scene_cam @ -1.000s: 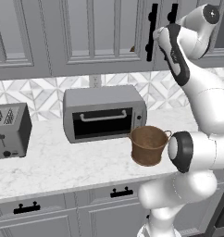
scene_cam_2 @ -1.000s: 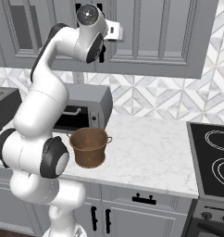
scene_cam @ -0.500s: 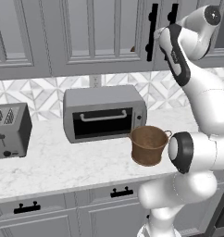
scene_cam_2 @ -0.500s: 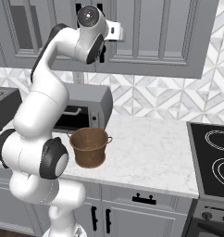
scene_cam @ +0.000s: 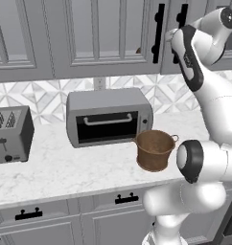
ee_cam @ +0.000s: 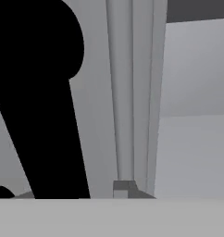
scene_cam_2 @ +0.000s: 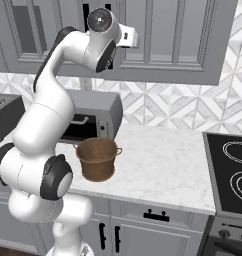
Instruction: Open the cabinet, pick up the bread from the cabinet and place it in the basket. Then move the basket to the dining counter.
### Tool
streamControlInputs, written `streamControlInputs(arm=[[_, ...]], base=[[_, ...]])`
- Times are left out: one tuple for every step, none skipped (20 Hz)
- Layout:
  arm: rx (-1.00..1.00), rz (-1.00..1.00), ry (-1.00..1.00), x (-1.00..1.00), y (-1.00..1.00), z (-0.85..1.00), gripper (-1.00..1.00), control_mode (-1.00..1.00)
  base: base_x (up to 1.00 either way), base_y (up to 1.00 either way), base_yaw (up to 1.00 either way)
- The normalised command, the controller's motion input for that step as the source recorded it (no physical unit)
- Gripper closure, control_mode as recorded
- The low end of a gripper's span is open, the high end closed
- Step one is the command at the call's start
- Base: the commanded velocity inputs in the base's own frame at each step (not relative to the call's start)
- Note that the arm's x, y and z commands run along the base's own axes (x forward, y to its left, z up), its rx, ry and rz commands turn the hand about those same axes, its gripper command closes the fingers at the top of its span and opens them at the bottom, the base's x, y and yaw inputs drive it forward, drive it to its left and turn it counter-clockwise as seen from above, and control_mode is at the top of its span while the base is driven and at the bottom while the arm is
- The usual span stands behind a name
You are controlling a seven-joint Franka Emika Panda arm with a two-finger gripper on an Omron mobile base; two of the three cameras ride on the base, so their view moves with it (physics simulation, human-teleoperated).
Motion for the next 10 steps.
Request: streamControlInputs(arm=[[0.07,-0.05,0.0,-0.49,-1.0,0.0,1.0,-1.0],[0.07,-0.06,0.0,-0.49,-1.0,0.0,1.0,-1.0],[0.06,-0.07,0.0,-0.5,-1.0,0.0,1.0,-1.0],[0.06,-0.07,0.0,-0.44,-1.0,0.0,1.0,-1.0],[0.07,-0.07,0.0,-0.46,-1.0,0.0,1.0,-1.0],[0.07,-0.05,0.0,-0.41,-1.0,0.0,1.0,-1.0],[0.07,-0.02,0.0,-0.42,-1.0,0.0,1.0,-1.0],[0.07,-0.01,0.0,-0.42,-1.0,0.0,1.0,-1.0],[0.07,0.0,-0.01,-0.44,-1.0,0.0,1.0,-1.0],[0.07,0.0,-0.01,-0.43,-1.0,0.0,1.0,-1.0]], base=[[0.0,0.0,0.0],[0.0,0.0,0.0],[0.0,0.0,0.0],[0.0,0.0,0.0],[0.0,0.0,0.0],[0.0,0.0,0.0],[0.0,0.0,0.0],[0.0,0.0,0.0],[0.0,0.0,0.0],[0.0,0.0,0.0]])
